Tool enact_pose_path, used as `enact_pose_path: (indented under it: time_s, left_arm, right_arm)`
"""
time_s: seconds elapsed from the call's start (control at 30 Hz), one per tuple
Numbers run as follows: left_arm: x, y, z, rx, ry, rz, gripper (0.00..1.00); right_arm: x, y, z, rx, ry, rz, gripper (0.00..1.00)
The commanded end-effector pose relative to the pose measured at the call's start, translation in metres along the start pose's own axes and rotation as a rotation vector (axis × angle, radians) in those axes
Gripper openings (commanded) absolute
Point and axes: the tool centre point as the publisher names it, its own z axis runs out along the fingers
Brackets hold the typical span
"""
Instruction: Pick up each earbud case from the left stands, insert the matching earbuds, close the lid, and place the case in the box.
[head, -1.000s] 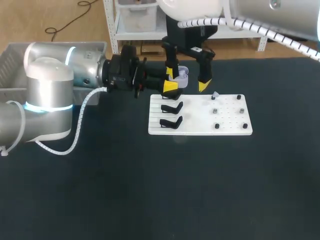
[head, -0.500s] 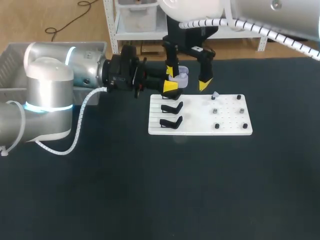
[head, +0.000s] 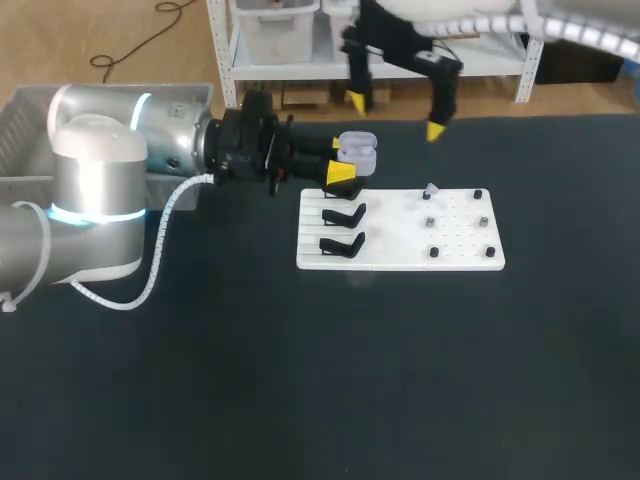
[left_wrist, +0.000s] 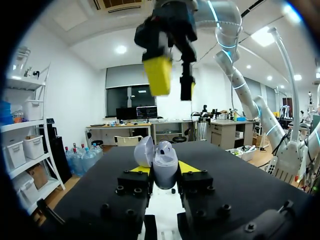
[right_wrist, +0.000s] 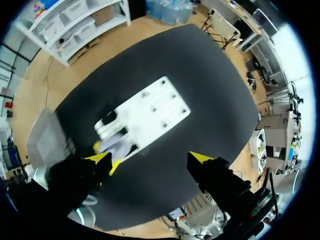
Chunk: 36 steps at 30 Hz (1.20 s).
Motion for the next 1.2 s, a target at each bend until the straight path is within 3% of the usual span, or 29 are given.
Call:
enact_pose_path:
  time_s: [0.03,0.27,0.53,1.2]
  left_arm:
    - [0.0,0.0,0.0,-0.001,0.0,0.0,0.0]
    - [0.0,0.0,0.0,-0.001,0.0,0.0,0.0]
    - [0.0,0.0,0.0,-0.001,0.0,0.0,0.0]
    - [0.0,0.0,0.0,-0.001,0.0,0.0,0.0]
  right_arm:
    - [-0.023,-0.018,0.016,-0.091,-0.007,0.022,1.0]
    - [-0.057,-0.025,0.025,-0.117,0.007,0.043,1.0]
    - [-0.078,-0.025,0.049,-0.105,0.0,0.056,1.0]
    - [-0.078,-0.025,0.049,-0.105,0.0,0.056,1.0]
